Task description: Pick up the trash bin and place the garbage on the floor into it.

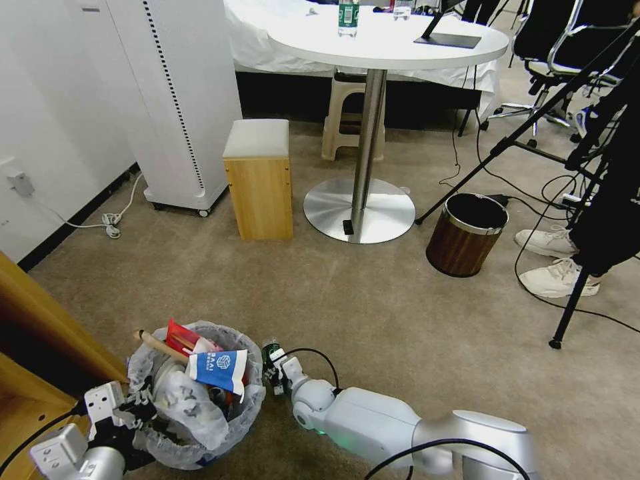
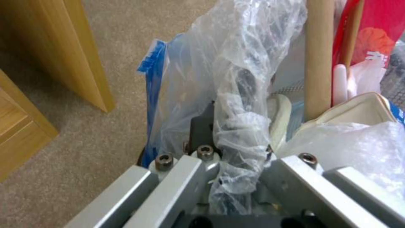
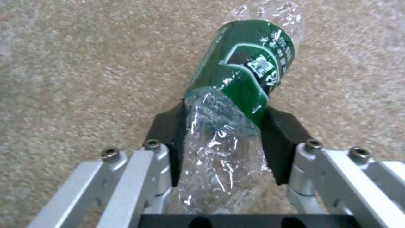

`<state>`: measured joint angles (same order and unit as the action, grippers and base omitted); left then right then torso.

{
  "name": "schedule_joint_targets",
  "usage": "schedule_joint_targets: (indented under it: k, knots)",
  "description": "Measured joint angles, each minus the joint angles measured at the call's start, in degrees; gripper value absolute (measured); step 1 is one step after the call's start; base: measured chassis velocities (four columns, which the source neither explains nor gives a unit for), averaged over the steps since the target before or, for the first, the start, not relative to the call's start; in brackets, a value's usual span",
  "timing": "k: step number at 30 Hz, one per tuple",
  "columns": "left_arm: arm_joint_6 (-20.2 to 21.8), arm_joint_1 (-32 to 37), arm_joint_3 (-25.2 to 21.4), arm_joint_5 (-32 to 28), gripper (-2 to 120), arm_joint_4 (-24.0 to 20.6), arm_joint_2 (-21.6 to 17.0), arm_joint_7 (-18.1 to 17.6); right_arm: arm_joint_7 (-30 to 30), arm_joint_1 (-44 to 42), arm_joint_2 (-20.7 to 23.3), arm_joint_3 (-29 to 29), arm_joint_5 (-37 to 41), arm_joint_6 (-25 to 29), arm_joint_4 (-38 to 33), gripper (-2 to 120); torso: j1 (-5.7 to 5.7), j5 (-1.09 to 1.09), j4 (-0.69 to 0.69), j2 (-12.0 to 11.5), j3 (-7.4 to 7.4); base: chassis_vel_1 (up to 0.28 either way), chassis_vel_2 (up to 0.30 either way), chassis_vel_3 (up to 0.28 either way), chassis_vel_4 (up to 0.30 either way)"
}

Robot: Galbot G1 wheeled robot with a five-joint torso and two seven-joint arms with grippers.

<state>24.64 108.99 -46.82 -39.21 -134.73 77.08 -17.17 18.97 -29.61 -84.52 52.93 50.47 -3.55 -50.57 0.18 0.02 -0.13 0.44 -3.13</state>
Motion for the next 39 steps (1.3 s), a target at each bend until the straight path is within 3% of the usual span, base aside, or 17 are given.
schedule_joint_targets:
  k: [5,12,15,16,18,20,22,26,32,39]
  knots:
    - [-0.01,-0.09,0.00,0.02,0,0.59,0.00,0.00,-0.30,-0.10,1.86,0.03,-0.89,1.60,-1.83,28,0.00,-0.02,-0.01,0.00,-0.01,0.000,0.000,0.000,0.000]
    - [-0.01,-0.94,-0.26,-0.25,0,2.48,-1.18,-0.01,-0.61,0.05,9.47,-1.51,-3.33,6.78,-16.48,14,0.00,-0.02,-0.01,0.00,-0.01,0.000,0.000,0.000,0.000]
    - [0.03,-1.43,-0.38,-0.51,0,3.49,-1.93,-0.14,0.38,0.97,17.56,-3.86,-4.10,8.71,-29.93,10,0.00,0.01,0.01,0.00,-0.01,0.000,0.000,0.000,0.000]
    - [0.03,-1.43,-0.38,-0.51,0,3.49,-1.93,-0.14,0.38,0.97,17.56,-3.86,-4.10,8.71,-29.93,10,0.00,0.01,0.01,0.00,-0.01,0.000,0.000,0.000,0.000]
    - [0.08,-1.39,-0.42,-0.50,0,3.82,-2.12,-0.22,0.57,1.95,23.12,-4.79,-4.89,9.94,-36.13,10,0.01,-0.04,-0.05,0.00,-0.01,0.000,0.000,0.000,0.000]
    - [0.10,-1.38,-0.42,-0.50,0,3.91,-2.16,-0.22,0.53,2.30,24.49,-5.07,-5.30,10.13,-38.04,10,0.00,-0.03,-0.06,0.00,-0.01,0.000,0.000,0.000,0.000]
    - [0.10,-1.30,-0.45,-0.31,0,4.10,-2.18,-0.21,-0.15,4.37,29.57,-5.94,-6.45,10.81,-46.74,10,0.00,-0.01,-0.03,0.00,-0.01,0.000,0.000,0.000,0.000]
    - [0.21,-1.14,-0.50,-0.19,0,3.88,-2.15,-0.28,-2.43,7.49,32.82,-5.56,-7.11,12.12,-53.08,10,0.00,-0.02,0.00,0.00,0.00,0.000,0.000,0.000,0.000]
    - [0.40,-0.88,-0.79,-0.30,0,2.67,-2.16,-0.38,-6.75,12.76,33.96,-2.78,-8.07,15.47,-55.62,10,0.00,-0.01,-0.01,0.00,0.00,0.000,0.000,0.000,0.000]
    - [0.56,-0.30,-0.83,-0.31,0,0.70,-1.49,-0.45,-10.53,17.57,30.90,3.13,-9.23,18.83,-52.61,10,0.00,-0.02,-0.01,0.00,-0.01,0.000,0.000,0.000,0.000]
